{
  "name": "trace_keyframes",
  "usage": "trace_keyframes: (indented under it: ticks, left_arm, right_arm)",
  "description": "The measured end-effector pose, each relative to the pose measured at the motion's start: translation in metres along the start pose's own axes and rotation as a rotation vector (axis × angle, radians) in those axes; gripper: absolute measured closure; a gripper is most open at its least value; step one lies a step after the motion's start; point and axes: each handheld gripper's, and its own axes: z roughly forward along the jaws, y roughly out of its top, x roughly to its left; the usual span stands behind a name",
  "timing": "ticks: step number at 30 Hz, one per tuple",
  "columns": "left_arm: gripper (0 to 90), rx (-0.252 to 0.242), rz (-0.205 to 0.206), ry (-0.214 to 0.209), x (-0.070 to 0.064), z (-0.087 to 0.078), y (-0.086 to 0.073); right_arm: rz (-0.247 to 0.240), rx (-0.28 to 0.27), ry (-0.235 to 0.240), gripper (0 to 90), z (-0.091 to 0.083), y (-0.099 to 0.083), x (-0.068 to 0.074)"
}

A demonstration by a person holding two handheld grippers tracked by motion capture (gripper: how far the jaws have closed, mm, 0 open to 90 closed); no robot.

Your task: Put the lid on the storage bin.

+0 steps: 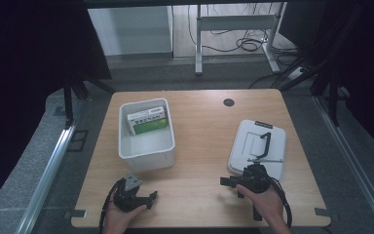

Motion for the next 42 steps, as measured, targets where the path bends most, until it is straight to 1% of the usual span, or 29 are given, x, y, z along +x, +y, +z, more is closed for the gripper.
trace_keyframes:
  ticks: [4, 10, 15, 22, 30, 33, 38, 42]
  left_arm:
    - [12.8, 0.0, 0.002, -0.001, 0.0, 0.0, 0.0]
    - [13.0, 0.0, 0.003, -0.002, 0.0, 0.0, 0.0]
    - [13.0, 0.0, 0.004, -0.003, 0.0, 0.0, 0.0]
    - [13.1, 0.0, 0.004, -0.002, 0.0, -0.001, -0.001]
    - [12.9, 0.0, 0.008, -0.008, 0.0, -0.001, -0.001]
    - [12.9, -0.001, 0.015, -0.015, 0.001, -0.001, -0.001]
    - [12.9, 0.0, 0.019, -0.018, 0.002, -0.001, -0.001]
    - [12.9, 0.0, 0.019, -0.018, 0.002, -0.001, -0.001]
  right_arm:
    - [0.001, 0.012, -0.008, 41.4, 0.002, 0.0, -0.002]
    - [-0.006, -0.005, -0.024, 41.5, -0.003, 0.001, -0.002]
    - [0.002, -0.002, -0.025, 41.7, -0.004, 0.002, -0.005]
    - [0.005, -0.023, -0.03, 41.7, -0.009, 0.005, -0.008]
    - [0.018, -0.018, -0.033, 41.6, -0.007, 0.006, -0.009]
    - [0.013, -0.02, -0.036, 41.6, -0.007, 0.007, -0.009]
    - [0.0, -0.039, -0.062, 41.4, -0.008, 0.015, -0.008]
    - [-0.004, -0.038, -0.062, 41.3, -0.008, 0.017, -0.008]
